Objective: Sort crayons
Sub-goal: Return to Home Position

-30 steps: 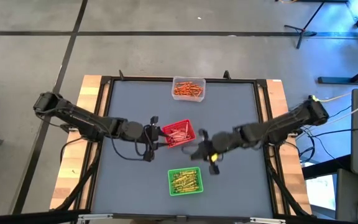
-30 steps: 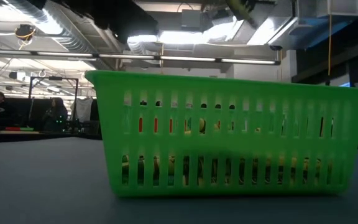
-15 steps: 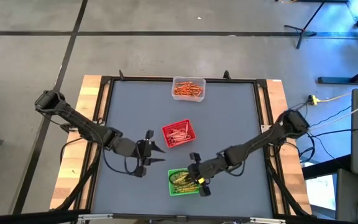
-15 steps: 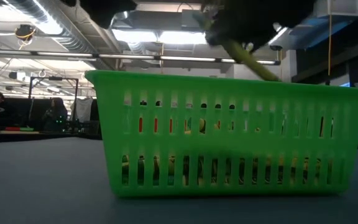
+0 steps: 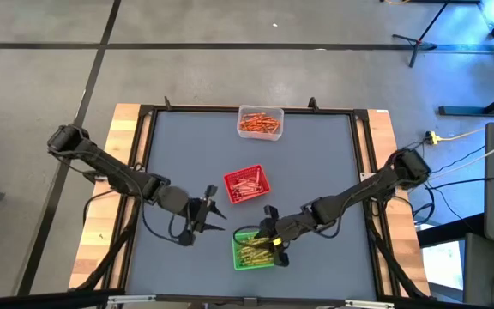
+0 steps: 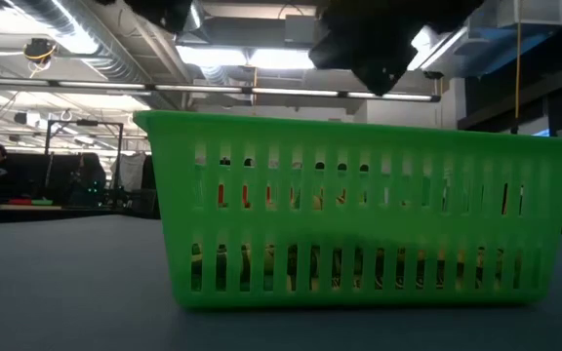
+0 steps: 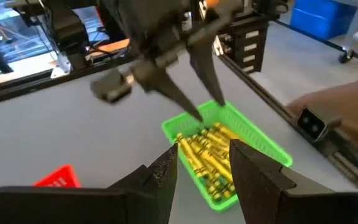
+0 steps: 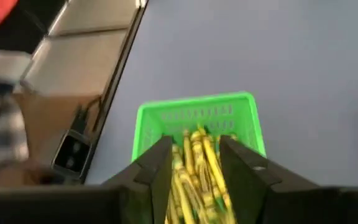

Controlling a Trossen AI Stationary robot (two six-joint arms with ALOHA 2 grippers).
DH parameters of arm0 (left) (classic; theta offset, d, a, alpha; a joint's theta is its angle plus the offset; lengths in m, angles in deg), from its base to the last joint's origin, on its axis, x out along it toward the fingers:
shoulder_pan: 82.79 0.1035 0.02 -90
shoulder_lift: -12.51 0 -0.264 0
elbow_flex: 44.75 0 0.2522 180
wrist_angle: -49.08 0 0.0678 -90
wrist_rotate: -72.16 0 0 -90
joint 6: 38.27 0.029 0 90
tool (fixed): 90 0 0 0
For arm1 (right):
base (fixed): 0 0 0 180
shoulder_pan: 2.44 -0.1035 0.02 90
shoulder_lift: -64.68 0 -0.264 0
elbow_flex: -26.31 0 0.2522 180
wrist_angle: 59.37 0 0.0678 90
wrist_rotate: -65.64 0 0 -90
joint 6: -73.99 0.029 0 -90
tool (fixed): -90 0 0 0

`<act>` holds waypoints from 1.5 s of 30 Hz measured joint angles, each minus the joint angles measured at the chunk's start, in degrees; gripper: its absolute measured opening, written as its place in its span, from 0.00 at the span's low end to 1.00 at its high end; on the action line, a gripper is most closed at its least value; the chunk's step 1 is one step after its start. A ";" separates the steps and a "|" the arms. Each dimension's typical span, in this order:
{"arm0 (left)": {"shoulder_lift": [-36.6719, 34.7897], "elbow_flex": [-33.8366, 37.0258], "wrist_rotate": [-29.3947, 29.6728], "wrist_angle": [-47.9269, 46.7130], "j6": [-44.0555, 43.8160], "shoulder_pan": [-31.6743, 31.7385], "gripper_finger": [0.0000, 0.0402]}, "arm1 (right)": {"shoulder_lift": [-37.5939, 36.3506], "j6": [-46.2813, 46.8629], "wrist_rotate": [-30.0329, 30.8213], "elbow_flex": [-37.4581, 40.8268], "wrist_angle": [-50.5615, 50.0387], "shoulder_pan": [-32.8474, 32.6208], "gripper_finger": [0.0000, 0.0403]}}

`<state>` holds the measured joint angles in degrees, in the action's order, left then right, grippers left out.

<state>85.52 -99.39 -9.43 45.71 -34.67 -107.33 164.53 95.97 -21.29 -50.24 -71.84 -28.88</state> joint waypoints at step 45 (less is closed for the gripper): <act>-36.46 40.47 -15.06 26.15 -3.04 33.20 0.32 | -58.04 -18.49 4.30 59.12 30.50 20.47 0.02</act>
<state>49.06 -58.91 -24.49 71.86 -37.70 -74.13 106.49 77.49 -16.98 8.89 -41.34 -8.41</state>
